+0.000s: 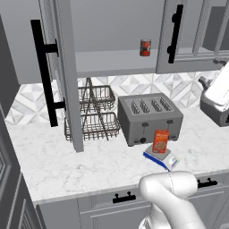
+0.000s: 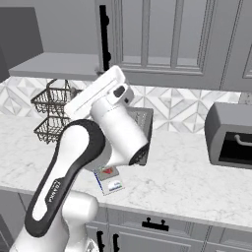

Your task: Pick the boxed food and place it on the digital scale for weighing, and close the cabinet.

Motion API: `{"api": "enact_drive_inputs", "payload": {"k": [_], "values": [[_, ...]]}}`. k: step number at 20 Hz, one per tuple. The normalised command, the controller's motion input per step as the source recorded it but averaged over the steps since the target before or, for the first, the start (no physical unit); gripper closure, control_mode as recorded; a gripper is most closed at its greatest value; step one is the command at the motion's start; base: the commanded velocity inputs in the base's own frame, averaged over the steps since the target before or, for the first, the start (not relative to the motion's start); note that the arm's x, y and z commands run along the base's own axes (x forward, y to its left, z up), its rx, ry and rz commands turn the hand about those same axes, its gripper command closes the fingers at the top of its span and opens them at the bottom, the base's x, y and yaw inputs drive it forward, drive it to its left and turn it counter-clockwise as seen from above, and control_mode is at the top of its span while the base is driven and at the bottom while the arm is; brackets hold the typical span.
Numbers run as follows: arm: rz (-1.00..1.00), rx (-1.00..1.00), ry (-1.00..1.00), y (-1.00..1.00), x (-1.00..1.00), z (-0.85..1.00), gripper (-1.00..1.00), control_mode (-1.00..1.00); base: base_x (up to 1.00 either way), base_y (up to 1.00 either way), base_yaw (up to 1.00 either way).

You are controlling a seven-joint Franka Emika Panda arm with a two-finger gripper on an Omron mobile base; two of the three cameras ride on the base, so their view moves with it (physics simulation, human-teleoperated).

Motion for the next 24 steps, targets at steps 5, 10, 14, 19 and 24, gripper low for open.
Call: {"api": "enact_drive_inputs", "payload": {"k": [5, 10, 14, 19, 24], "values": [[0.0, -0.11, -0.39, 0.65, -0.97, 0.03, -1.0, -1.0, 0.0, 0.0, 0.0], [0.0, -0.1, -0.31, 1.0, -0.61, 0.0, -1.0, -1.0, 0.0, 0.0, 0.0], [-0.04, -0.12, -0.45, 1.0, -0.06, -0.01, -1.0, -1.0, 0.0, 0.0, 0.0], [0.0, -0.12, -0.46, 1.0, -0.12, 0.0, -1.0, -1.0, 0.0, 0.0, 0.0], [0.0, -0.21, -0.47, 1.0, -0.09, -0.03, -1.0, -1.0, 0.0, 0.0, 0.0]]}}
